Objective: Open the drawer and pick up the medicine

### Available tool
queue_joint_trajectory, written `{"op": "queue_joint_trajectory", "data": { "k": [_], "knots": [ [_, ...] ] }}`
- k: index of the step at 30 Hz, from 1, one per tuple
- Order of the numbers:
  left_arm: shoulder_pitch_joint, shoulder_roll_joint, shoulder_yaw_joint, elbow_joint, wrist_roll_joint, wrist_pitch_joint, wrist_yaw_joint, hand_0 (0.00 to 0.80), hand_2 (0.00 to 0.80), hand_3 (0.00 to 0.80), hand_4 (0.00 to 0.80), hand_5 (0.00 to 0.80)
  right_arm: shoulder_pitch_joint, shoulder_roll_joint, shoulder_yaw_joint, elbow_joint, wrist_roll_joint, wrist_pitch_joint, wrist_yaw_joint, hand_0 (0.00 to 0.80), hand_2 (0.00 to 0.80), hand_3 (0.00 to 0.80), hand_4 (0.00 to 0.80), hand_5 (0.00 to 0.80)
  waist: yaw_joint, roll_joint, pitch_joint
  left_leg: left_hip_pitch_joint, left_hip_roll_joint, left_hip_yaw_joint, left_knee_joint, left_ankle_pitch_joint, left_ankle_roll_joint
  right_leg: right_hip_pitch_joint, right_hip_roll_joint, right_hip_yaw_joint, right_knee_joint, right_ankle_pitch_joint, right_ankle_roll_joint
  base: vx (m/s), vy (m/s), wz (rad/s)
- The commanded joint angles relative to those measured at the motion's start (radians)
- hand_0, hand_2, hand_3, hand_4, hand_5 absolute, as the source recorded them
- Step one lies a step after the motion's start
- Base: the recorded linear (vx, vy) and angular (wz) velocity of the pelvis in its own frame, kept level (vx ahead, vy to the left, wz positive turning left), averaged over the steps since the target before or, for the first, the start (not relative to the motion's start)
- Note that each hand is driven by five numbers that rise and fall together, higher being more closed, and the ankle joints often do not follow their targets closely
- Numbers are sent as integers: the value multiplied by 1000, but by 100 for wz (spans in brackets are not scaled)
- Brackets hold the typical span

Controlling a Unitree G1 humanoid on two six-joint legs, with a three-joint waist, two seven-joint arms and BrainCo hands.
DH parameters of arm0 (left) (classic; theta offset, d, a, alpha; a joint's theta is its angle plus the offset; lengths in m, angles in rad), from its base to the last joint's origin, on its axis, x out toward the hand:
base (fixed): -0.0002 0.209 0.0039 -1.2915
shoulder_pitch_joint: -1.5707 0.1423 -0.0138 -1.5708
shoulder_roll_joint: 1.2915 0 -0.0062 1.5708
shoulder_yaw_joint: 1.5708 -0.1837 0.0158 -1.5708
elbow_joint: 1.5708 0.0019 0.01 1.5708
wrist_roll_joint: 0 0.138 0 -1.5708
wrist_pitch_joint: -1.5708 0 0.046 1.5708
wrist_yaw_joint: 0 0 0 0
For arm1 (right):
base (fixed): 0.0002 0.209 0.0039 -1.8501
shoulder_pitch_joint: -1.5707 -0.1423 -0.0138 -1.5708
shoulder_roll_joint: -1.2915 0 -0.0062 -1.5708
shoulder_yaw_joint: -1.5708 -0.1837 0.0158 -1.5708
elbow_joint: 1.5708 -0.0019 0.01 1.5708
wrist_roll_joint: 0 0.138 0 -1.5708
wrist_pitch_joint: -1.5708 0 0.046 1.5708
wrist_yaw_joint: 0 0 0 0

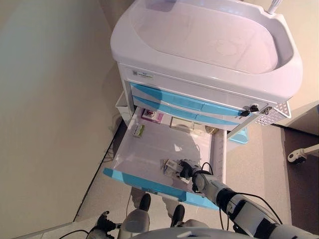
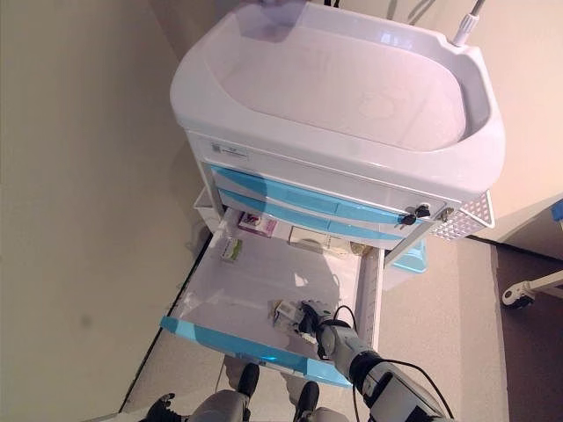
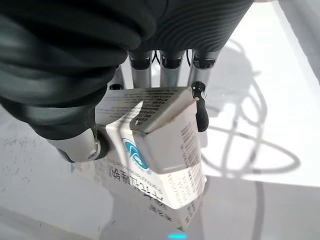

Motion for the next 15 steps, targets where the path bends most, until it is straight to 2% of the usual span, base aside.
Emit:
{"op": "queue_joint_trajectory", "data": {
  "k": [1,7,8,10,12,15],
  "knots": [
    [-22,-31,-8,24,-7,-8,18,0,0,0,0,0,-63,-30,31,-133,-25,-23,-24,800,800,800,800,800,4,-15,-1,-22,-30,21,-47,23,18,-48,-14,6,60,23,43,2,-2,-4],
    [-10,-20,39,25,-6,-1,16,0,0,0,0,0,-86,-178,-36,-485,22,-61,18,800,800,800,800,800,-16,-35,-14,-5,-22,39,-53,17,18,-40,-8,20,54,28,48,5,-2,-3],
    [-10,-21,38,25,-6,-1,15,0,0,0,0,0,-83,-182,-37,-493,23,-59,22,800,800,800,800,800,-15,-35,-13,-4,-22,39,-54,17,18,-40,-8,20,54,27,48,26,-7,-14],
    [-3,-11,73,30,3,4,-5,0,0,0,0,0,-103,-291,-81,-686,65,-93,84,800,800,800,800,800,-23,-50,-29,13,-16,55,-57,11,17,-30,-5,33,50,31,50,34,-10,-14],
    [-3,-12,72,30,3,4,-5,0,0,0,0,0,-101,-295,-83,-692,67,-91,89,800,800,800,800,800,-21,-49,-27,14,-15,56,-58,11,17,-29,-5,34,50,31,50,13,-7,-8],
    [7,4,97,34,12,6,-33,0,0,0,0,0,-126,-396,-120,-821,180,-111,172,800,800,800,800,800,-26,-59,-46,30,-11,68,-59,5,15,-16,-1,44,43,33,50,25,-10,-11]
  ]
}}
